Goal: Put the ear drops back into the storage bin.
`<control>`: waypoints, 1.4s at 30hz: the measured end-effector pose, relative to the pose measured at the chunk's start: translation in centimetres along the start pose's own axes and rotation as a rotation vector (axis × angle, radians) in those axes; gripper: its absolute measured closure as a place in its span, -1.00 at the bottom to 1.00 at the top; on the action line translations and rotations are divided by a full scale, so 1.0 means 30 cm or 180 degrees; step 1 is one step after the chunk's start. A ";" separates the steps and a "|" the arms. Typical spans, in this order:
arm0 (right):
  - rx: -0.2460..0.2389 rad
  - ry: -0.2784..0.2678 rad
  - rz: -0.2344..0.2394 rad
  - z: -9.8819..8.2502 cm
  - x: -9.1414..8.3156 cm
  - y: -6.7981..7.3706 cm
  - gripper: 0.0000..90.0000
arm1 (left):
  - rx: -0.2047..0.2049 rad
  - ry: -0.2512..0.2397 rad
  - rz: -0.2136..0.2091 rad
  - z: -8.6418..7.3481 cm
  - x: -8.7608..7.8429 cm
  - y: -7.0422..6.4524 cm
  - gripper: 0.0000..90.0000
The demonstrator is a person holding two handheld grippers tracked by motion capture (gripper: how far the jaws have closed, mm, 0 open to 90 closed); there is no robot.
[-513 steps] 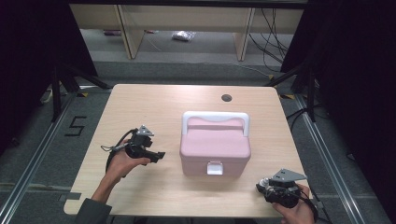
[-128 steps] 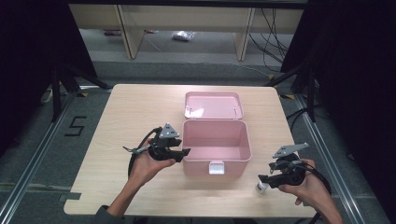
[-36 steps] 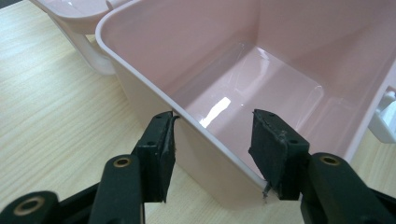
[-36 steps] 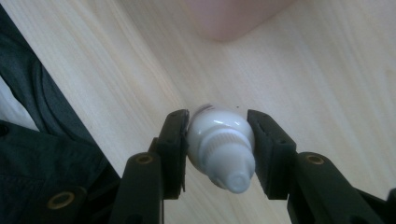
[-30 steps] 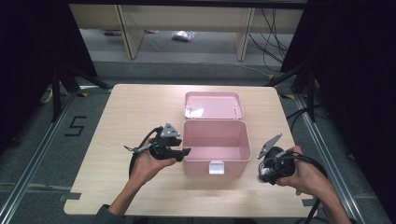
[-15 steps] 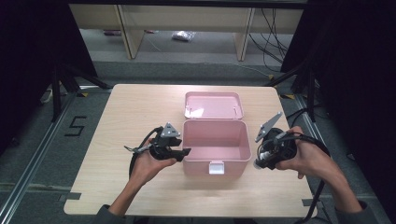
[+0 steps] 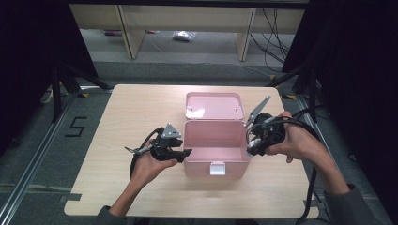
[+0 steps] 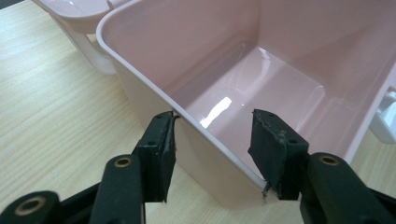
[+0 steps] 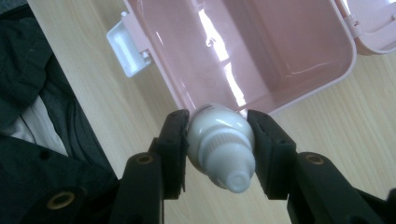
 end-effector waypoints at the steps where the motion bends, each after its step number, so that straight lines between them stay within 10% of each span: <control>1: -0.0033 0.0008 0.0014 0.004 0.006 -0.005 0.34 | -0.0002 -0.0003 -0.0003 0.000 0.000 0.000 0.11; 42: 0.0011 0.0227 0.0237 0.103 0.256 -0.081 0.34 | -0.0034 -0.0014 -0.0024 0.000 0.002 0.002 0.10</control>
Point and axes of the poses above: each handheld gripper's, and its own axes: x roughly forward along the jaws, z roughly out of its top, y roughly to its left, the point moved 3 cm from there along x, roughly forward along the jaws, and after that the axes turned 13 degrees about -x, right-handed, at the moved point
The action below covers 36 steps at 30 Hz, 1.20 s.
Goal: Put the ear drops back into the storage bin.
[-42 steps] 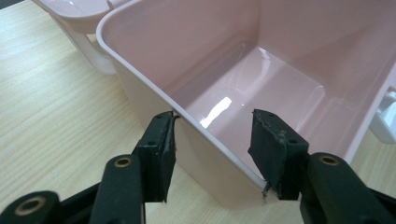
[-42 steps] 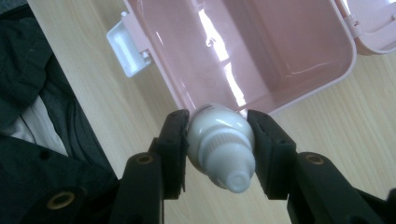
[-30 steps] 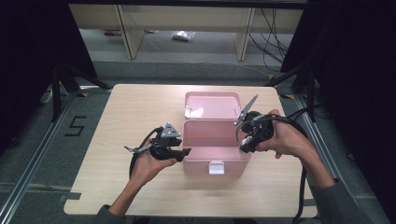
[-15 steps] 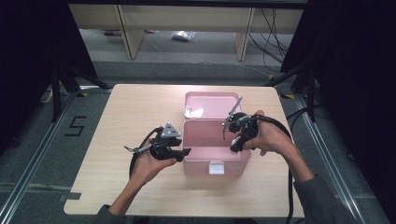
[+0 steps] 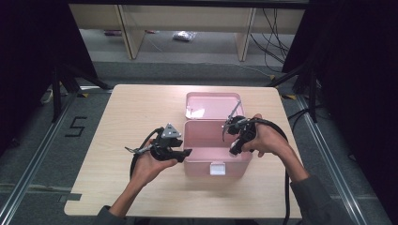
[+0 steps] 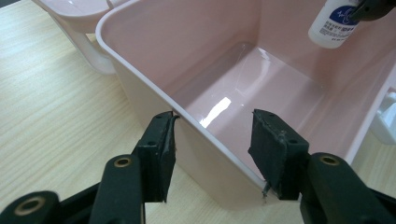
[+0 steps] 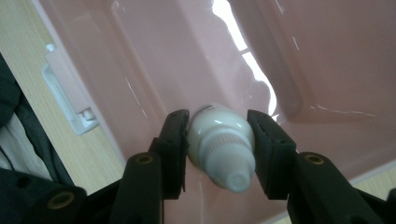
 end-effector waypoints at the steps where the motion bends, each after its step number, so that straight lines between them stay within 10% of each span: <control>1: 0.0017 -0.0013 0.0000 0.001 0.004 -0.001 0.34 | -0.0003 0.0000 0.0000 0.000 0.000 0.000 0.10; 36: 0.0019 0.0087 0.0058 0.023 0.114 -0.010 0.34 | 0.0003 0.0014 0.0038 0.000 -0.001 -0.001 0.10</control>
Point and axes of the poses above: each handheld gripper's, and its own axes: x roughly forward along the jaws, z roughly out of its top, y roughly to its left, the point moved 3 cm from there along x, roughly forward along the jaws, and after that the axes turned 13 degrees about -x, right-handed, at the moved point
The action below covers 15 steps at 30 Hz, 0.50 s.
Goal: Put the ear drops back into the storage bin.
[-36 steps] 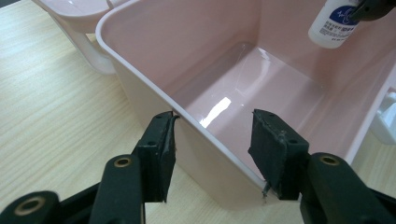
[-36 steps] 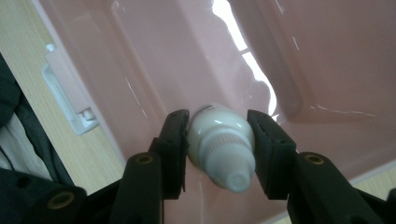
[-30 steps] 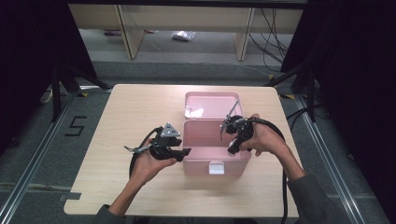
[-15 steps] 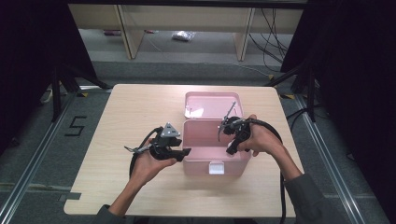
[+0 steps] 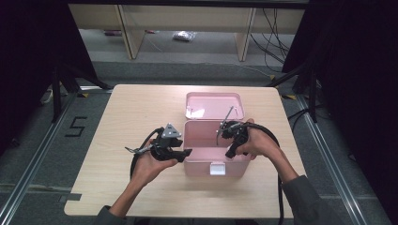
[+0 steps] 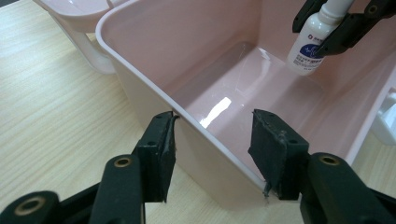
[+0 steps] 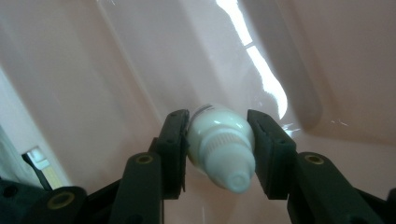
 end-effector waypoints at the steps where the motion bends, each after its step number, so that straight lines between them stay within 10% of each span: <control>1: -0.0001 -0.0007 0.0008 0.000 0.003 0.000 0.34 | 0.0003 0.0000 0.0002 0.000 0.000 0.000 0.11; 15: -0.0043 0.0020 0.0031 -0.003 0.042 0.006 0.34 | -0.0021 -0.0007 0.0024 0.002 0.003 0.003 0.11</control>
Point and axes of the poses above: each handheld gripper's, and its own axes: x roughly forward along the jaws, z roughly out of its top, y roughly to its left, the point moved 3 cm from there along x, roughly forward along the jaws, and after that the axes turned 13 degrees about -x, right-handed, at the moved point
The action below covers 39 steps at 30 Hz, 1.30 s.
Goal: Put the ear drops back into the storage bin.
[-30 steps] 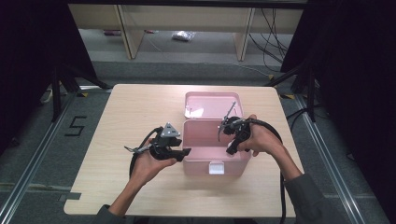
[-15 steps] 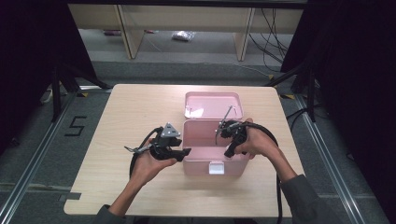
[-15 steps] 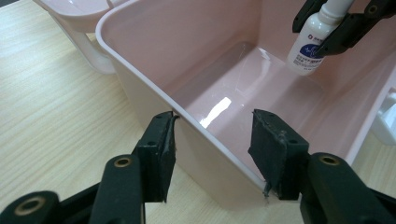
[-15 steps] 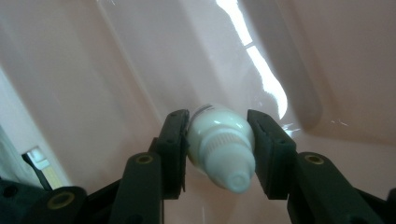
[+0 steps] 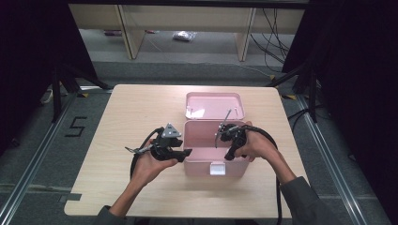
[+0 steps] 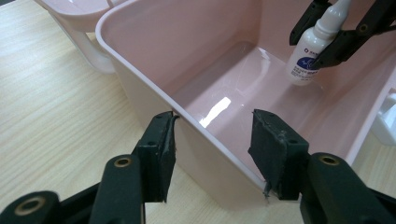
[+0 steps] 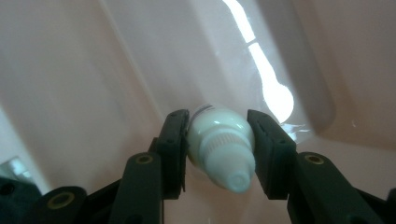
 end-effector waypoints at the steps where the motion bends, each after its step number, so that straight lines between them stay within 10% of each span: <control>1: 0.0018 0.0023 0.0017 0.001 0.002 0.003 0.34 | 0.0002 0.0003 0.0007 0.000 0.000 0.000 0.11; 5: 0.0037 0.0018 0.0037 -0.002 0.010 0.006 0.34 | -0.0002 0.0004 0.0008 0.000 0.000 0.000 0.11; 7: -0.0211 0.0047 -0.0036 -0.007 0.016 -0.014 0.34 | -0.0003 0.0005 0.0010 0.000 0.000 0.000 0.11; 9: -0.0001 0.0030 0.0035 -0.004 0.017 0.003 0.34 | -0.0007 0.0005 0.0006 0.000 0.000 0.000 0.11; 39: -0.0026 0.0072 0.0052 -0.012 0.076 -0.009 0.34 | -0.0024 0.0005 -0.0040 -0.001 0.001 -0.004 0.11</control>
Point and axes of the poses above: each handheld gripper's, and its own axes: x roughly forward along the jaws, z roughly out of its top, y roughly to its left, the point moved 3 cm from there along x, roughly forward along the jaws, and after that the axes turned 13 degrees about -x, right-handed, at the moved point
